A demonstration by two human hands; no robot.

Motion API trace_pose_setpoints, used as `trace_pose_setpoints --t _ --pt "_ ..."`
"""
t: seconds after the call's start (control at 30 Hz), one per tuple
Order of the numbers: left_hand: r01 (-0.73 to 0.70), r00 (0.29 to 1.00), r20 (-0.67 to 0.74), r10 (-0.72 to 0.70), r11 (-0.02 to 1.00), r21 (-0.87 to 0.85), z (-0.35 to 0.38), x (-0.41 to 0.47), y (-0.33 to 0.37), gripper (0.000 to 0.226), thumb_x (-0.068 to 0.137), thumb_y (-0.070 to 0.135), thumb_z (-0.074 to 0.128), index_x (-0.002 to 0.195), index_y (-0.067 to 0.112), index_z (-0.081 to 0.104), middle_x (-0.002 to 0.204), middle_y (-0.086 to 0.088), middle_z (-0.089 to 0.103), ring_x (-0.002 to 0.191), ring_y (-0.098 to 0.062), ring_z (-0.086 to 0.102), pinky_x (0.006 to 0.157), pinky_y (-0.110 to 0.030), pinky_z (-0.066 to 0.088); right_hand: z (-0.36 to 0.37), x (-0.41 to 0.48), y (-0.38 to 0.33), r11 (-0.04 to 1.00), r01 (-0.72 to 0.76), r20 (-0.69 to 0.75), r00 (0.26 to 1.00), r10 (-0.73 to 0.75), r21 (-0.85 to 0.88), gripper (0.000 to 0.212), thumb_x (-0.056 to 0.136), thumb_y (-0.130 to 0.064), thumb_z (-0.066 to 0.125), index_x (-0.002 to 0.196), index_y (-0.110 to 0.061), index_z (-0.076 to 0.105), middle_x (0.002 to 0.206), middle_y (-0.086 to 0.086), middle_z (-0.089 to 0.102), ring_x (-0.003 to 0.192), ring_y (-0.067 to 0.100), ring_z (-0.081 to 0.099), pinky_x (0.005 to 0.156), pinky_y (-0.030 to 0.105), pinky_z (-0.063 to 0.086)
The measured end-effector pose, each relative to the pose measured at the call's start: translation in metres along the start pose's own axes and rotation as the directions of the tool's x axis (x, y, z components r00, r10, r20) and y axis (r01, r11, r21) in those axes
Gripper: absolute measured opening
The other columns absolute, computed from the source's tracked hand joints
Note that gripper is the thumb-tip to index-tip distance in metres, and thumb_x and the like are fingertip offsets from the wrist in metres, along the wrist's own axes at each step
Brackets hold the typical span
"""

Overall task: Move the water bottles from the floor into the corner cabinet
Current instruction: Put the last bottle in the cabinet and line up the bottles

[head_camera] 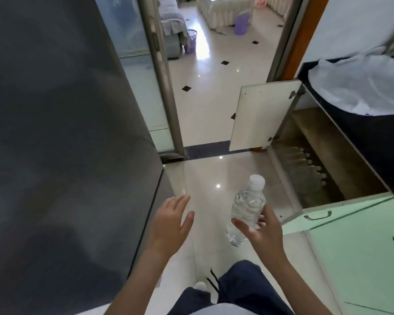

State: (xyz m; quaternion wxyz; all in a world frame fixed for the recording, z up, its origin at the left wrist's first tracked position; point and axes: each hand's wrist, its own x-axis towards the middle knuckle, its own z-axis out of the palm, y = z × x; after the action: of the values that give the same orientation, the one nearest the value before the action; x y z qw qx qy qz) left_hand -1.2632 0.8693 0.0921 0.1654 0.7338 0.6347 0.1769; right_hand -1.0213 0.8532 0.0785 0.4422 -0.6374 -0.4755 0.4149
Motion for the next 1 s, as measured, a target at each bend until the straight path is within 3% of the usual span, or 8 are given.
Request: trace_pose_setpoints --t 0.07,0.17,0.3,0.53,0.7,0.8,0.87,1.0 --pt "-0.051 0.999 -0.020 0.051 0.999 -0.005 0.000 0.046 0.005 0.055 0.097 0.045 0.033 0.133 0.011 0.057 0.131 -0.005 0.062 0.122 -0.022 0.056 0.104 -0.035 0.042 -0.004 0.033 -0.006 1.000 -0.013 -0.035 0.999 0.013 -0.005 0.052 0.062 -0.044 0.089 0.102 -0.031 0.058 0.099 -0.008 0.071 0.092 0.017 0.067 0.081 0.041 0.057" --pt "-0.111 0.994 -0.003 0.111 0.994 -0.018 0.011 0.120 0.012 0.053 0.097 0.043 0.035 0.134 0.011 0.057 0.131 -0.005 0.062 0.121 -0.021 0.056 0.102 -0.034 0.044 -0.013 0.092 -0.010 0.999 -0.036 -0.112 0.993 0.038 0.016 0.068 0.054 -0.062 0.086 0.108 -0.030 0.059 0.103 -0.006 0.071 0.095 0.020 0.068 0.083 0.045 0.057" --pt "-0.116 0.991 0.072 0.114 0.993 0.020 0.043 0.209 0.017 0.054 0.097 0.046 0.034 0.136 0.014 0.055 0.132 -0.003 0.061 0.123 -0.018 0.054 0.101 -0.026 0.038 -0.032 0.177 0.001 0.997 -0.073 -0.180 0.981 0.077 0.027 0.058 0.061 -0.040 0.091 0.110 -0.029 0.062 0.101 -0.004 0.073 0.093 0.022 0.070 0.083 0.050 0.058" --pt "-0.157 0.971 0.184 0.150 0.987 0.024 0.067 0.353 0.047 0.063 0.095 0.052 0.027 0.139 0.015 0.052 0.137 -0.001 0.058 0.128 -0.017 0.050 0.105 -0.029 0.037 -0.068 0.301 -0.010 0.995 -0.096 -0.323 0.942 0.095 0.012 0.056 0.061 -0.038 0.088 0.108 -0.026 0.059 0.097 -0.006 0.068 0.086 0.008 0.066 0.070 0.015 0.051" --pt "-0.295 0.939 0.184 0.292 0.955 -0.012 0.066 0.470 0.089 0.057 0.096 0.048 0.032 0.137 0.015 0.053 0.135 0.000 0.059 0.125 -0.018 0.050 0.105 -0.035 0.042 -0.094 0.368 -0.018 0.987 -0.147 -0.440 0.884 0.158 0.060 0.057 0.067 -0.026 0.090 0.116 -0.023 0.061 0.101 -0.005 0.070 0.088 0.004 0.067 0.074 0.014 0.053" --pt "-0.398 0.881 0.254 0.399 0.916 -0.056 0.085 0.535 0.114 0.056 0.096 0.047 0.033 0.137 0.014 0.054 0.133 0.000 0.060 0.123 -0.020 0.051 0.102 -0.037 0.045 -0.103 0.400 -0.012 0.973 -0.185 -0.523 0.820 0.230 0.138 0.054 0.067 -0.025 0.090 0.111 -0.031 0.061 0.101 -0.007 0.070 0.094 0.011 0.067 0.081 0.030 0.054" --pt "-0.488 0.808 0.329 0.488 0.868 -0.089 0.108 0.572 0.125 0.055 0.097 0.046 0.033 0.135 0.013 0.055 0.132 -0.001 0.061 0.121 -0.022 0.052 0.100 -0.039 0.047 -0.105 0.416 -0.005 0.959 -0.222 -0.600 0.749 0.283 0.175 0.051 0.066 -0.024 0.091 0.106 -0.034 0.061 0.099 -0.008 0.070 0.091 0.006 0.066 0.080 0.028 0.051" --pt "-0.650 0.602 0.488 0.632 0.743 -0.161 0.156 0.635 0.141 0.058 0.097 0.049 0.028 0.137 0.015 0.053 0.135 0.003 0.058 0.123 -0.021 0.051 0.099 -0.038 0.047 -0.095 0.438 0.006 0.907 -0.303 -0.743 0.524 0.416 0.294 0.046 0.064 -0.023 0.092 0.096 -0.031 0.060 0.088 -0.008 0.069 0.078 0.003 0.063 0.072 0.027 0.050"
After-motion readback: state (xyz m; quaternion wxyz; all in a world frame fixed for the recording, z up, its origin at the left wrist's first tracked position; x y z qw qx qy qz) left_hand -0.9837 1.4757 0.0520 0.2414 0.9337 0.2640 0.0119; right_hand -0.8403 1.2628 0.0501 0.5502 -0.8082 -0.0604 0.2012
